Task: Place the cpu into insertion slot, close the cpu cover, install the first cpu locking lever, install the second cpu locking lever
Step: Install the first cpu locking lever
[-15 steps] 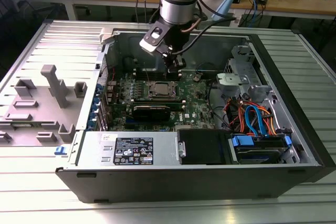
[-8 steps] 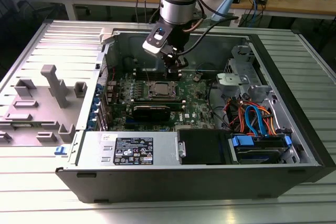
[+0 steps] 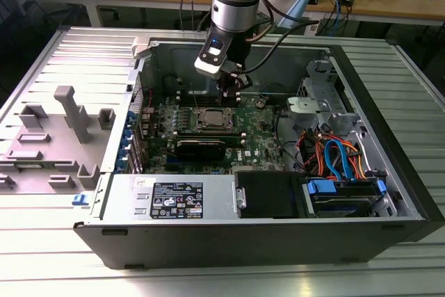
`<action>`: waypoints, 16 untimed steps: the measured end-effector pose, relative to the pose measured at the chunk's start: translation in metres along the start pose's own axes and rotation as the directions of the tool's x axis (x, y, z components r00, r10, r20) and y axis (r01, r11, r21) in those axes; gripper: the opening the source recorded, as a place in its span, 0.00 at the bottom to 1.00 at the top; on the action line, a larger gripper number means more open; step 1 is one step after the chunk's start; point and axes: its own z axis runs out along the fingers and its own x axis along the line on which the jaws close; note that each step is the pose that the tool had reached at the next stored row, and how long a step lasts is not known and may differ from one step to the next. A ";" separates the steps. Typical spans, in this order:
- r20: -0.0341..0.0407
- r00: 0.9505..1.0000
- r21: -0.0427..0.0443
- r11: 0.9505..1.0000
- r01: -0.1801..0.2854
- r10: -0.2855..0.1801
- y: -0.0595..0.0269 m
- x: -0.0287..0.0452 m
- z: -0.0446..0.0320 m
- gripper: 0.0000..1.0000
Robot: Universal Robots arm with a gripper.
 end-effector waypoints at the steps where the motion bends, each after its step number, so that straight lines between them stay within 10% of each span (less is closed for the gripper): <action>1: 0.000 1.000 0.000 1.000 0.011 -0.011 0.0000 0.0000 0.0000 0.11; 16: 0.000 0.996 -0.001 0.996 0.094 -0.094 -0.0006 0.0001 0.0001 0.11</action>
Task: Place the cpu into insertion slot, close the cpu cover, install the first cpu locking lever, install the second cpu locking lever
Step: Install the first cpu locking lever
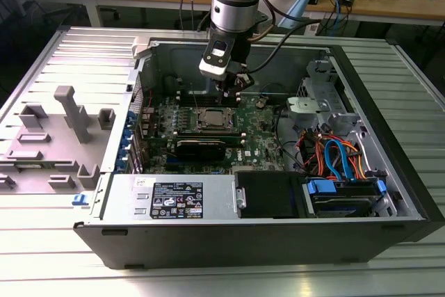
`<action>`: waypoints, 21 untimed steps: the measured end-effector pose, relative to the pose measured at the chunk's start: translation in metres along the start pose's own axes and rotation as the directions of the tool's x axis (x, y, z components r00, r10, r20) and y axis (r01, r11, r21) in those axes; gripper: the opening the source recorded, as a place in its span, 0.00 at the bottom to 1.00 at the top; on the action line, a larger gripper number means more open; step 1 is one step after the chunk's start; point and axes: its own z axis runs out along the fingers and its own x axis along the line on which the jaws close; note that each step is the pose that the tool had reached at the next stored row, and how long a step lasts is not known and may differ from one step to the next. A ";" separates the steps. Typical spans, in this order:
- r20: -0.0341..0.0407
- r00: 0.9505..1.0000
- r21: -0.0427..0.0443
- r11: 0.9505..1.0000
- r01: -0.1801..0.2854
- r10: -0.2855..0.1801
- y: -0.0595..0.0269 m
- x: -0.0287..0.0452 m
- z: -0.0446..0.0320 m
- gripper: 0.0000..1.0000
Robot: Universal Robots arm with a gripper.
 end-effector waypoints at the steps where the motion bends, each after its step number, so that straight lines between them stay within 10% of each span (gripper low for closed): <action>1: 0.000 1.000 0.000 1.000 0.000 0.000 -0.0001 0.0001 0.0000 0.11; 13: -0.001 0.998 -0.001 0.998 0.056 -0.056 -0.0017 0.0013 0.0000 0.11; 21: 0.002 0.975 0.001 0.975 0.222 -0.222 -0.0043 0.0035 0.0002 0.11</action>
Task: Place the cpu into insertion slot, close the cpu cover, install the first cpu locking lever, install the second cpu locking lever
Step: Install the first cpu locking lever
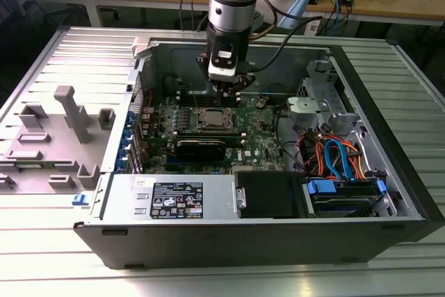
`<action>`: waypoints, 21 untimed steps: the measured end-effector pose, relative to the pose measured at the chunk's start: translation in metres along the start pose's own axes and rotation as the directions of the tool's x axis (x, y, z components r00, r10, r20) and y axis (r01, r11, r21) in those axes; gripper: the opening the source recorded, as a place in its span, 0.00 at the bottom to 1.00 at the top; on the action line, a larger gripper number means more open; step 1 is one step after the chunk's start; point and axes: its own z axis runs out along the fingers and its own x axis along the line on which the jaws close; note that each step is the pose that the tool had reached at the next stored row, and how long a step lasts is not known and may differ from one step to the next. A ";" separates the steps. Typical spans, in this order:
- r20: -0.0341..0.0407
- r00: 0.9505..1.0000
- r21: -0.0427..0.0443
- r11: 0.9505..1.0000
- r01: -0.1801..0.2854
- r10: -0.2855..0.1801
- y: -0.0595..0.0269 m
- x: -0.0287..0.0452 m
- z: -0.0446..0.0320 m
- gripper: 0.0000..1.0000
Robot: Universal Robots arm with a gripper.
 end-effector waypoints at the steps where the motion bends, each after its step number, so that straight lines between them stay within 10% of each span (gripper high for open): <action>1: 0.000 1.000 0.000 1.000 0.004 -0.004 -0.0011 0.0014 0.0000 0.11; 21: 0.002 0.996 0.001 0.996 0.093 -0.093 -0.0254 0.0320 0.0008 0.11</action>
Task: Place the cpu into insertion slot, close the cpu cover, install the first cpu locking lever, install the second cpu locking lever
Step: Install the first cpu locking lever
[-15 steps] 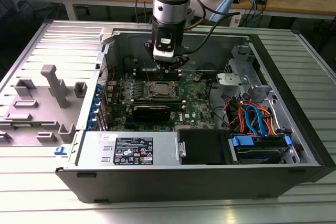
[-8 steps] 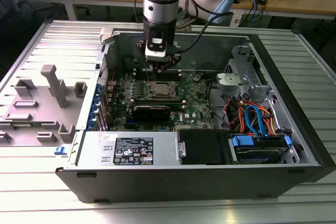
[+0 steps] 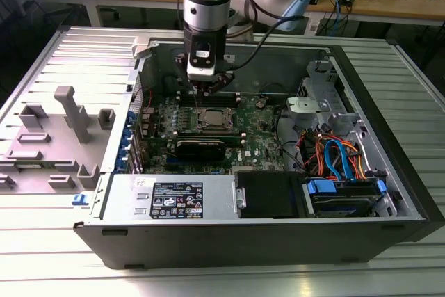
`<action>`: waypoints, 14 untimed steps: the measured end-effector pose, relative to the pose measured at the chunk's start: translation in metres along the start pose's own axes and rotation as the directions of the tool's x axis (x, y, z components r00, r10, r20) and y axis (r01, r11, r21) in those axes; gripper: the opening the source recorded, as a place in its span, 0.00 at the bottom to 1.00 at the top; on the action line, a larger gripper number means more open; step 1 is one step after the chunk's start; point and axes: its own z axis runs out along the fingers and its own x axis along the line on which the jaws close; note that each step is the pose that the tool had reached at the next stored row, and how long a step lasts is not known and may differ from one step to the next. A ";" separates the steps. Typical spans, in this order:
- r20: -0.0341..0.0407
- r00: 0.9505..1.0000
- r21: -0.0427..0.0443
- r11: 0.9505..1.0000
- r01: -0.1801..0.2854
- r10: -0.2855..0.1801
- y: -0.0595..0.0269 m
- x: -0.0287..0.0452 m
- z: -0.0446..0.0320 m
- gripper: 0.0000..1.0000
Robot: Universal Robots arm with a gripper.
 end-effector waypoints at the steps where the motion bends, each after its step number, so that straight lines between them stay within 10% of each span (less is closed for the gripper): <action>1: 0.000 1.000 0.000 1.000 0.003 -0.003 -0.0006 0.0009 0.0000 0.11; 7: 0.001 0.996 0.001 0.996 0.085 -0.085 -0.0024 0.0036 0.0001 0.11; 14: 0.004 0.969 0.003 0.969 0.248 -0.248 -0.0028 0.0043 0.0010 0.11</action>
